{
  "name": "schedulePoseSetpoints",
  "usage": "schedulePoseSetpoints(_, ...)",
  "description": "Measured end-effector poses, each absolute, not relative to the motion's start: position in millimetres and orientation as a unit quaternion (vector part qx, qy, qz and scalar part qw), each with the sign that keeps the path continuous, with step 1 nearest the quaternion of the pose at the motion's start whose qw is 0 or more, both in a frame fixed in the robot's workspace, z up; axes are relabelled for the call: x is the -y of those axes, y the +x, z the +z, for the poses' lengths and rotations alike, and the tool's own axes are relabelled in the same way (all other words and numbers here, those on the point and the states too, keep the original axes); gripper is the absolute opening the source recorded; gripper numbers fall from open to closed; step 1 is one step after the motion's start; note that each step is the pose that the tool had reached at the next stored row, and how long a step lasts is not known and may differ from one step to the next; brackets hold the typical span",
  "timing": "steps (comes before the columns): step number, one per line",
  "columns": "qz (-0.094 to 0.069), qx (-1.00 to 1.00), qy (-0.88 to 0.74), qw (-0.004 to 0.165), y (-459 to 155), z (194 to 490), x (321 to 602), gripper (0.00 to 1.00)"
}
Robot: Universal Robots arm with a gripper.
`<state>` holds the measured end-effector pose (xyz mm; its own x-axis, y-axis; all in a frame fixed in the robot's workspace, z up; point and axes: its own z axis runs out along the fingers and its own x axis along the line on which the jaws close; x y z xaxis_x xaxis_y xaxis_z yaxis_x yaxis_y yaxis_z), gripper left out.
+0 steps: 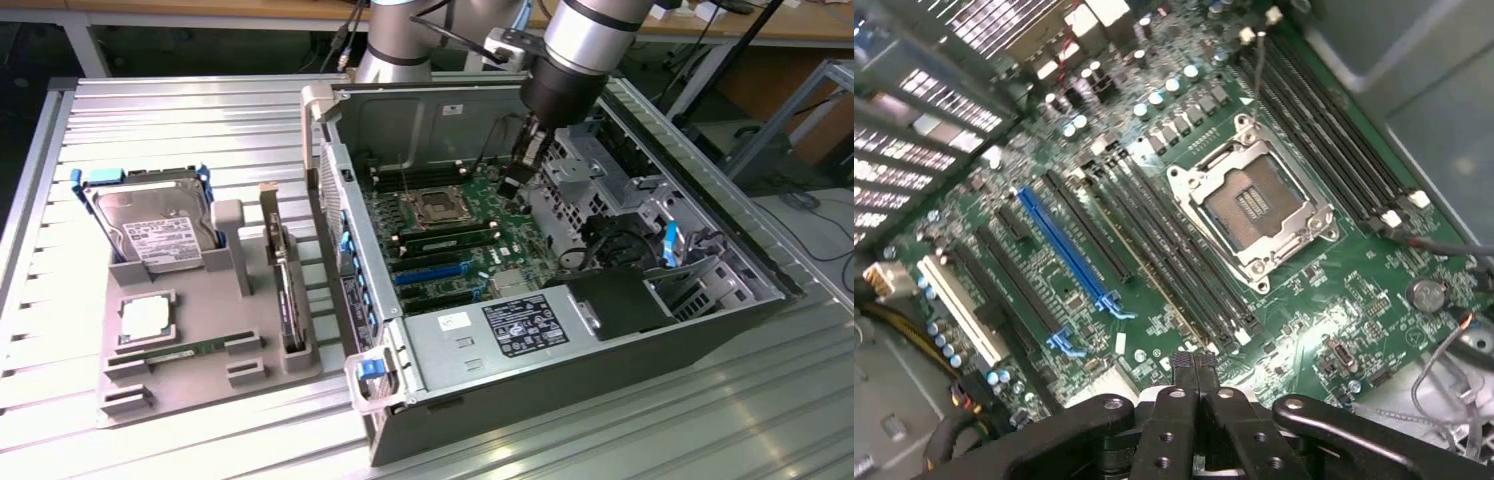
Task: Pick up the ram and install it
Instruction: 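Press down the ram until it locks into place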
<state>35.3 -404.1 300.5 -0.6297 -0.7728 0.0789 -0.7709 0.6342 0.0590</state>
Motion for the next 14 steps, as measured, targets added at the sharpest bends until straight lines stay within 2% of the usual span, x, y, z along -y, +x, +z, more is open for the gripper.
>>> schedulePoseSetpoints(5, -0.011, 0.921, 0.388, 0.046, 35.3, 301.4, 403.8, 0.10)
schedulePoseSetpoints(8, -0.005, 0.926, 0.377, 0.030, 35.3, 301.7, 402.2, 0.10)
schedulePoseSetpoints(14, -0.003, 0.944, 0.329, 0.020, 35.3, 301.6, 401.2, 0.10)
